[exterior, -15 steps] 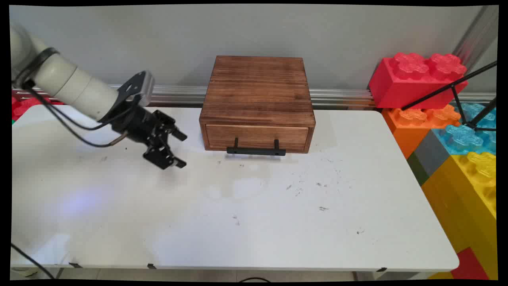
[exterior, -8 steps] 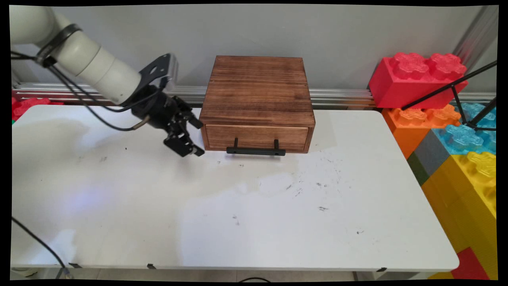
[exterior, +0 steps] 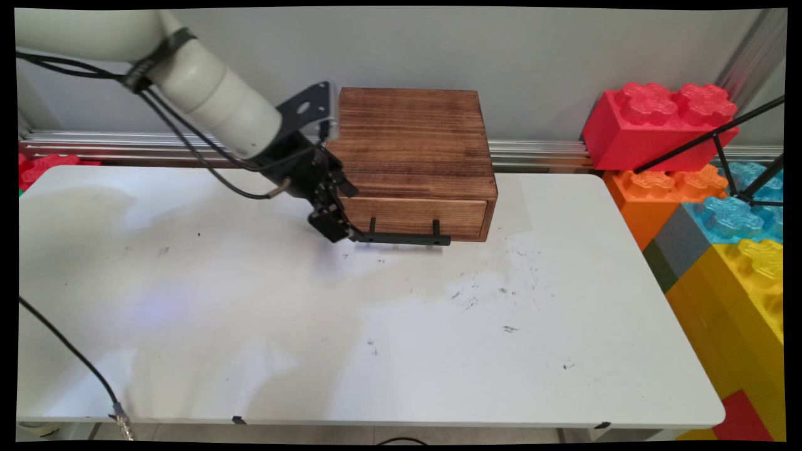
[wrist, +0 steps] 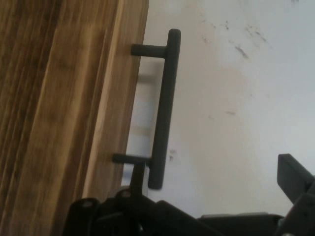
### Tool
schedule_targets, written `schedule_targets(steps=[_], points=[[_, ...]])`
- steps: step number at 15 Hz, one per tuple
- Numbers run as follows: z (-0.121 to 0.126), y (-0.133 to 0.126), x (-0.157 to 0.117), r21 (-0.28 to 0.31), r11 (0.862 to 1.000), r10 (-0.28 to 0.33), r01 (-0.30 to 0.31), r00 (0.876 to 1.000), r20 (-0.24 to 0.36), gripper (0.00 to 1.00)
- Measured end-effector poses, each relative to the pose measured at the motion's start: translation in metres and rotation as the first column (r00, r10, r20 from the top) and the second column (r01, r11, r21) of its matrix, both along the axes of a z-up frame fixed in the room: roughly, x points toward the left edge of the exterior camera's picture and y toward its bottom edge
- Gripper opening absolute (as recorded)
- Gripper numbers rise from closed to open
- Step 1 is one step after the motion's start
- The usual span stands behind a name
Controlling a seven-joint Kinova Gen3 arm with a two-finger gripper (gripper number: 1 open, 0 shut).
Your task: Open the drawer
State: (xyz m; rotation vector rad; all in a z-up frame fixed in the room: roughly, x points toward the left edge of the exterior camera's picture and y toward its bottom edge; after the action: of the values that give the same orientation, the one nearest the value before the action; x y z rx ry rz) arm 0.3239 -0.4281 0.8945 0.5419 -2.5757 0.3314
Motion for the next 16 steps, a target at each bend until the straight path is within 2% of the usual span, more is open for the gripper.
schedule_targets(steps=[8,16], points=[[-0.026,-0.027,-0.053,-0.008,1.000,-0.028,0.028,0.998,0.051,1.00],[-0.058,-0.041,-0.076,-0.015,0.996,-0.087,0.089,0.989,0.119,1.00]])
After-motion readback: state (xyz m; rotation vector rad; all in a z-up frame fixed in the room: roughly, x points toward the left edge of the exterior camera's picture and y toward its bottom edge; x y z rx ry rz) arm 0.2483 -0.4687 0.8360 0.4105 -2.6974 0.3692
